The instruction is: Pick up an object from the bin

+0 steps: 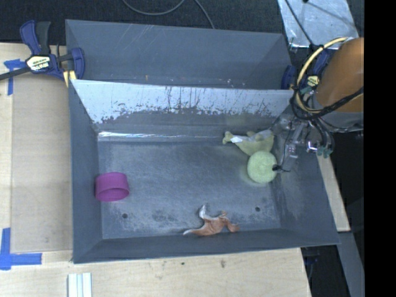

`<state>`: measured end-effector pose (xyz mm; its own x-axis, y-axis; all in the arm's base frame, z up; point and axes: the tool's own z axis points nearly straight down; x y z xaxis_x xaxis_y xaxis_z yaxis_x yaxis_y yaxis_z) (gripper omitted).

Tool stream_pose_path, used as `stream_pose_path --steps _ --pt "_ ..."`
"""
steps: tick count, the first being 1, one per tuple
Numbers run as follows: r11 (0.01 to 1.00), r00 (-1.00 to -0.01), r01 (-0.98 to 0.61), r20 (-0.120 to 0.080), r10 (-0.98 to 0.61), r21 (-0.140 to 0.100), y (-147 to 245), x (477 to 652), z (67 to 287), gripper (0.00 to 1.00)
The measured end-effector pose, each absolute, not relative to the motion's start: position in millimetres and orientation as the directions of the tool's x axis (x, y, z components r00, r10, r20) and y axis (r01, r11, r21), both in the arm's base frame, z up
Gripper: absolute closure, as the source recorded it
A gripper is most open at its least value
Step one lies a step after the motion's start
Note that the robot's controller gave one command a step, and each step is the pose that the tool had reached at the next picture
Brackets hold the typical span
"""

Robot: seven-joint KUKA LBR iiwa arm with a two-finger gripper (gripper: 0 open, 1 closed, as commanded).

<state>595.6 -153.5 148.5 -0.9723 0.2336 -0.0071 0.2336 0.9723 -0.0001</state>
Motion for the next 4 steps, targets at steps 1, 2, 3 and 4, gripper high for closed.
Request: stream_pose_path --steps 1,2,3,4 --pt "0.989 -0.989 0.145 -0.009 0.145 0.000 -158.9 602.8 73.3 0.00" --pt "0.995 -0.995 0.104 -0.011 0.104 -0.004 -155.3 607.3 75.3 1.00" --pt "0.995 -0.995 0.104 -0.011 0.104 -0.004 -155.3 607.3 75.3 1.00" --pt "0.995 -0.995 0.104 -0.012 0.104 -0.004 -155.6 607.5 76.2 1.00"
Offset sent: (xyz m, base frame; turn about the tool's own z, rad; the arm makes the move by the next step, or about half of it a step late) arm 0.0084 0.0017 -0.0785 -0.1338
